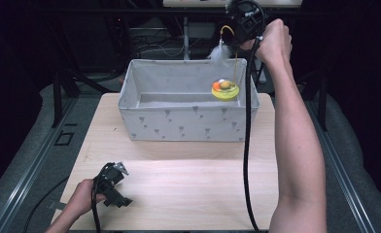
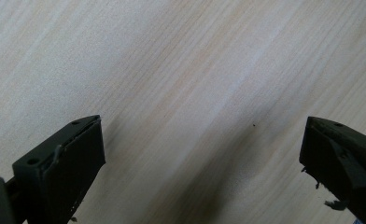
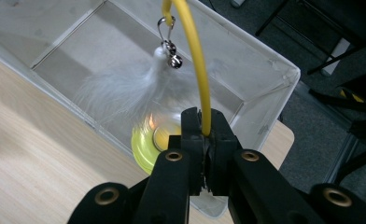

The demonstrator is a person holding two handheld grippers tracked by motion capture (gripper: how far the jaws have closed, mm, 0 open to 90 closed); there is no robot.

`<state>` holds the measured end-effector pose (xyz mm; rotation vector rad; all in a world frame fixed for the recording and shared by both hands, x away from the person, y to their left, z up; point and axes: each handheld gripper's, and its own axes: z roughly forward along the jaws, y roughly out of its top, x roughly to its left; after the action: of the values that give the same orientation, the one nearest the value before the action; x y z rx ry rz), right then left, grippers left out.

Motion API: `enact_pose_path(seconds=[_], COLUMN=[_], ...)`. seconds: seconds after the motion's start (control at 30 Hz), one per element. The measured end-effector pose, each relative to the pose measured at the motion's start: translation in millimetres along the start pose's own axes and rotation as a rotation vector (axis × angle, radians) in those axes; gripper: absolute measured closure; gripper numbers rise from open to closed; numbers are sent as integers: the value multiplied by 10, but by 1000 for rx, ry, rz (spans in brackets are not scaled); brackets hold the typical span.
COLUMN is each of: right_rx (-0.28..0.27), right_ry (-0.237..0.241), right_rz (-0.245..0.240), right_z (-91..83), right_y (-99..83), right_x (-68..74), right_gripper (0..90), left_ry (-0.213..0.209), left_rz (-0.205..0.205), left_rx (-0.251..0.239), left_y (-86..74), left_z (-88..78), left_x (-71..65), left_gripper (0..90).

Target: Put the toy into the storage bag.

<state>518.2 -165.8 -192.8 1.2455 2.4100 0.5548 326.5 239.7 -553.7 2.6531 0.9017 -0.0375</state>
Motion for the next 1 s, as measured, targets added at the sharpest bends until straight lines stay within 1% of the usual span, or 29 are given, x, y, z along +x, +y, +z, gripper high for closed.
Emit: enact_pose_path(seconds=[0.13,0.2,0.33,0.4,0.43,0.57,0.73,0.9,1.0], right_rx=[-12,-4,10,9,19,41,52,75,83], right_ry=[8,4,12,16,15,24,33,47,46], right_rz=[22,27,33,38,33,39,44,52,55], right_z=[125,178,288,350,372,476,606,733,792], right_y=[-37,-61,-115,-145,-159,-219,-301,-387,-437], right_x=[-60,-87,-123,-133,-143,-161,-185,-210,-217], right_gripper=[882,882,882,882,882,881,881,881,881], left_ry=[2,0,0,0,1,2,1,0,1], left_rz=[1,2,1,1,1,1,1,2,1], left_rx=[-1,-2,-2,-2,-2,-2,-3,-2,-3], left_y=[-2,-2,-3,-2,-2,-3,-1,-4,-4], left_z=[0,-3,0,0,0,-1,0,-1,-1], left_x=[-1,-1,-2,-3,-3,-4,-5,-3,-3], left_gripper=[2,2,2,2,2,2,2,2,2])
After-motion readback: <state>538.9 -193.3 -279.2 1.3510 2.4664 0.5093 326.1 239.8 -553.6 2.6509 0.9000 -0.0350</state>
